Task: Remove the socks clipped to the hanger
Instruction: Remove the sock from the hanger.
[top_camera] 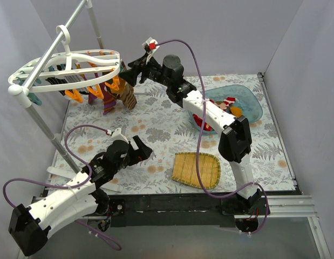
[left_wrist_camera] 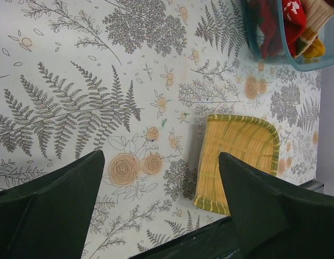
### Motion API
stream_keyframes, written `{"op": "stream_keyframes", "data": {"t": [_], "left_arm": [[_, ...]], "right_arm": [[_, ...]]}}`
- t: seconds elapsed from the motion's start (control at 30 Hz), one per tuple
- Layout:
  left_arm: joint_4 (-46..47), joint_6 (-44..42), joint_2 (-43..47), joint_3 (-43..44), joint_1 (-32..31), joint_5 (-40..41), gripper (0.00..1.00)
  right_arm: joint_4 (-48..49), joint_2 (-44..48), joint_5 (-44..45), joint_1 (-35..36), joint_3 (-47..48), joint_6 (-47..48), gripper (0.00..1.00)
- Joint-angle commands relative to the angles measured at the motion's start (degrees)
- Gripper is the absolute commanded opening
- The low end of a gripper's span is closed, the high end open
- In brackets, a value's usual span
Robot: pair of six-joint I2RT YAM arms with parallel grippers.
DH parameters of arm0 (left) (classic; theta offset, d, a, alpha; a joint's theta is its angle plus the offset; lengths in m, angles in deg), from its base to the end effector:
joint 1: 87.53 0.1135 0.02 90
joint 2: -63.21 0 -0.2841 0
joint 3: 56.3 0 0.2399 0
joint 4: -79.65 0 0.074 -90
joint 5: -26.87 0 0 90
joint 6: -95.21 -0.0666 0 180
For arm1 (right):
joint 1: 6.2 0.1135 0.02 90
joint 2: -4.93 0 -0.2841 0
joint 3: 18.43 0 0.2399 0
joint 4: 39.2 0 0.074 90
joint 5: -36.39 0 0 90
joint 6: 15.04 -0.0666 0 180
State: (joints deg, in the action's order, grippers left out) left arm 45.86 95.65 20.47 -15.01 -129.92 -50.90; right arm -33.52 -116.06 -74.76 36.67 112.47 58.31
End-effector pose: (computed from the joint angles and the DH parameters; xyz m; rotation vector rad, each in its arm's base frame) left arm 0.1312 -0.1007 0.2200 -1.0895 2.1199 -1.0276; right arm 0.3748 0.3807 0.4349 -0.6362 1.2526 1.1130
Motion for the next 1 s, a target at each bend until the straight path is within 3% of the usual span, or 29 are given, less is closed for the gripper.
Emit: {"op": "stream_keyframes", "data": {"t": [0.0,0.43,0.6,0.63,0.77,0.97], "left_arm": [[-1.5,-0.8,1.7,1.8,-0.2,1.4,0.87],[-2.5,-1.6,3.7,2.4,-0.2,1.5,0.87],[-3.2,-1.6,4.2,2.7,-0.2,2.4,0.87],[-3.3,-1.5,4.4,2.8,-0.2,2.6,0.87],[-3.3,-1.4,4.8,3.2,-0.2,3.1,0.87],[-2.8,-1.8,5.3,3.7,-0.2,3.6,0.87]], "right_arm": [[-2.5,-3.0,0.3,0.3,6.8,1.3,0.79],[-1.7,-5.7,2.6,1.9,11.2,1.3,0.77],[-0.7,-6.7,3.0,2.3,12.3,0.3,0.70],[-0.7,-6.7,2.9,2.3,12.3,0.2,0.68],[0.1,-4.3,2.9,2.4,7.6,0.3,0.43],[1.9,2.1,2.6,2.7,1.3,1.2,0.25]]}}
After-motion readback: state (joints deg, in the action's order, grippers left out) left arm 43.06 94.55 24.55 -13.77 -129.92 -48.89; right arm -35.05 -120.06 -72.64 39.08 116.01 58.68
